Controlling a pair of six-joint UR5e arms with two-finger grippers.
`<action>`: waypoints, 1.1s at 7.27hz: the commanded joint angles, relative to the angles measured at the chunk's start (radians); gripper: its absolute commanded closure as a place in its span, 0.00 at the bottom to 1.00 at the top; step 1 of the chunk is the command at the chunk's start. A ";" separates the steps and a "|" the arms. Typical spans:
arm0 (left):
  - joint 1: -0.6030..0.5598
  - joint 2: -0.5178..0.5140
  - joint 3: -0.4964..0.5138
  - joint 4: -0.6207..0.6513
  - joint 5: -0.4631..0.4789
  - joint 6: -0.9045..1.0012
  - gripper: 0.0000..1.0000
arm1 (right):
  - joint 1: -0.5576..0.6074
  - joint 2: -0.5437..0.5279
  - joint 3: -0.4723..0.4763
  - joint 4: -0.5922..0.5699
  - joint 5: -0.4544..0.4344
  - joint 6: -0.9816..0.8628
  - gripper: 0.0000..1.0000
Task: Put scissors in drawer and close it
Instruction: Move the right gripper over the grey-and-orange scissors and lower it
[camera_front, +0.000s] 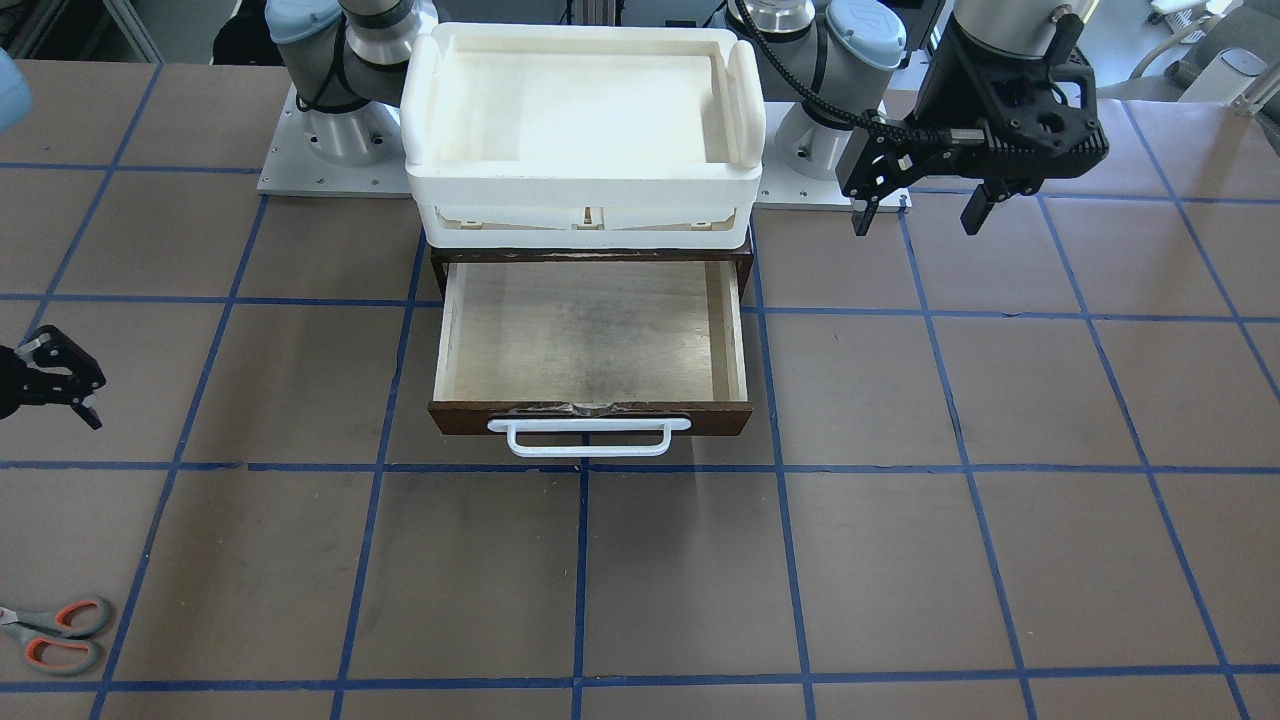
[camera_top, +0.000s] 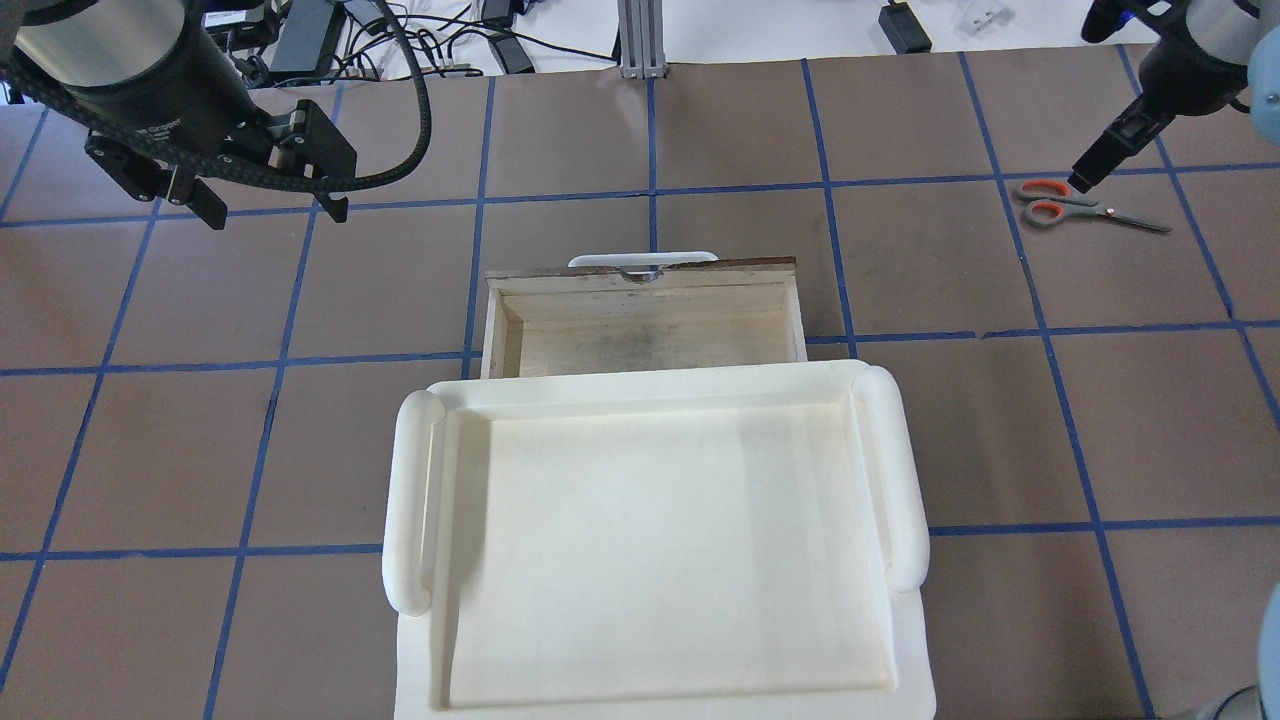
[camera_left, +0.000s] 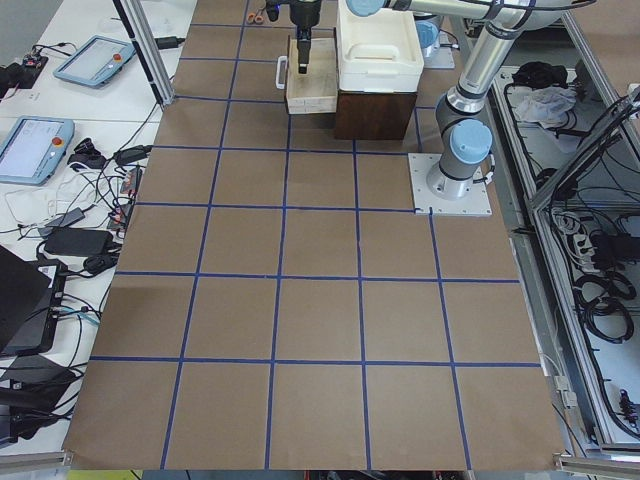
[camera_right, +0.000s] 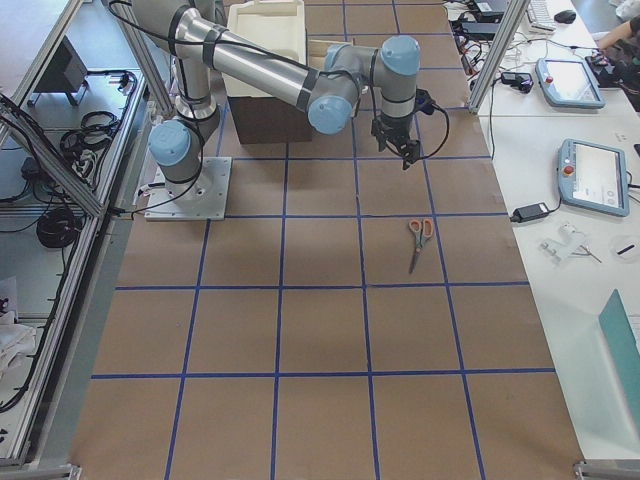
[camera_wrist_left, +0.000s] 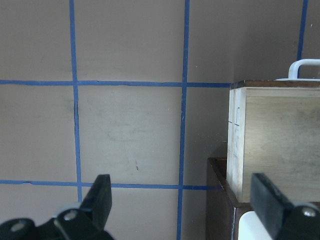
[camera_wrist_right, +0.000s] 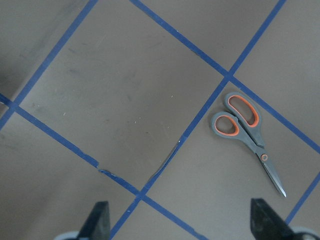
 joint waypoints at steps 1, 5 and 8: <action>0.000 0.000 0.000 0.000 0.000 0.000 0.00 | -0.059 0.126 -0.043 -0.060 0.039 -0.261 0.00; 0.000 0.000 0.000 0.000 0.000 0.000 0.00 | -0.099 0.291 -0.143 -0.106 0.101 -0.451 0.00; 0.000 0.000 0.000 0.000 0.000 0.000 0.00 | -0.107 0.354 -0.145 -0.206 0.073 -0.558 0.00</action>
